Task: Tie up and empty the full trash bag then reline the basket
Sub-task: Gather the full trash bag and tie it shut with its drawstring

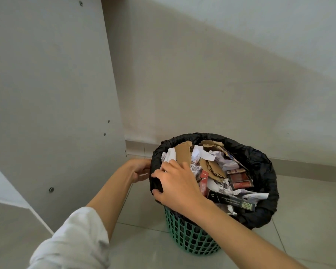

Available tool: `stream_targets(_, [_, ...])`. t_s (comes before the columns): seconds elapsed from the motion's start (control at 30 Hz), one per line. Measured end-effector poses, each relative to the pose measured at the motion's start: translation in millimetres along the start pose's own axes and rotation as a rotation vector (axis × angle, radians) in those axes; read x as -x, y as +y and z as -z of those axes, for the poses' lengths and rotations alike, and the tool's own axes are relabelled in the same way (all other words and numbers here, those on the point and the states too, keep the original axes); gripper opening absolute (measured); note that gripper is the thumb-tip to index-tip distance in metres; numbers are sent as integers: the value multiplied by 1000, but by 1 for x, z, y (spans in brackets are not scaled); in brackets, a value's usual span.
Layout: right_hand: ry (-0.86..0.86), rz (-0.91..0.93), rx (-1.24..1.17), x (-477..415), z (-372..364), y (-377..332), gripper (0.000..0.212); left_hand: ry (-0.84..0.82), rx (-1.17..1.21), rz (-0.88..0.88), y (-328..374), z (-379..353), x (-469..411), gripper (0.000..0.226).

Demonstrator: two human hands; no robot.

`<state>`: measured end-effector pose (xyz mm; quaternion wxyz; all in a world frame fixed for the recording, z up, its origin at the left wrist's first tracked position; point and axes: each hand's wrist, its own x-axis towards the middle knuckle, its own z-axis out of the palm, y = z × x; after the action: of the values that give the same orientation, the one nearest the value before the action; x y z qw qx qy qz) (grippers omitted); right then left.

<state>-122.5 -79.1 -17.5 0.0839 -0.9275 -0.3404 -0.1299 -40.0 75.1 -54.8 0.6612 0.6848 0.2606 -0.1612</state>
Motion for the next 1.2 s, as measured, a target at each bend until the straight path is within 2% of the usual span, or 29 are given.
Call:
stream_targets(0.1, [-30, 0, -9, 0, 2, 3, 41, 2, -14, -1, 3, 2, 3, 15])
stream_targets(0.2, [-31, 11, -20, 2, 4, 4, 41, -106, 72, 28, 3, 3, 6, 13])
stream_targets(0.47, [15, 25, -41, 6, 5, 9, 40, -296, 288, -14, -8, 14, 12, 28])
stream_targets(0.57, [-5, -4, -11, 7, 4, 10, 38, -312, 360, -13, -12, 17, 9, 38])
stream_targets(0.67, [1, -28, -14, 8, 0, 13, 37, -289, 414, 15, -12, 15, 9, 36])
stream_targets(0.77, [27, -12, -10, 9, -2, 16, 37, -216, 324, 14, -4, 12, 11, 37])
stream_targets(0.83, [41, -3, -2, 9, -4, 16, 36, -182, 251, -16, 7, 10, 13, 25])
stream_targets(0.9, [62, 6, 11, 9, -6, 16, 34, -101, 121, -101, 21, 7, 16, 9])
stream_targets(1.0, [67, 5, 25, 9, -6, 16, 31, 128, -162, -299, 33, -3, 20, 17])
stream_targets(1.07, [74, 8, 28, 9, -6, 16, 30, 82, -181, -335, 35, -6, 29, 12])
stream_targets(1.13, [75, 5, 4, 8, -6, 17, 31, -66, -215, -280, 34, 2, 42, 14])
stream_targets(1.2, [68, 14, -12, 7, -7, 17, 32, -237, -363, -215, 33, 18, 54, 19])
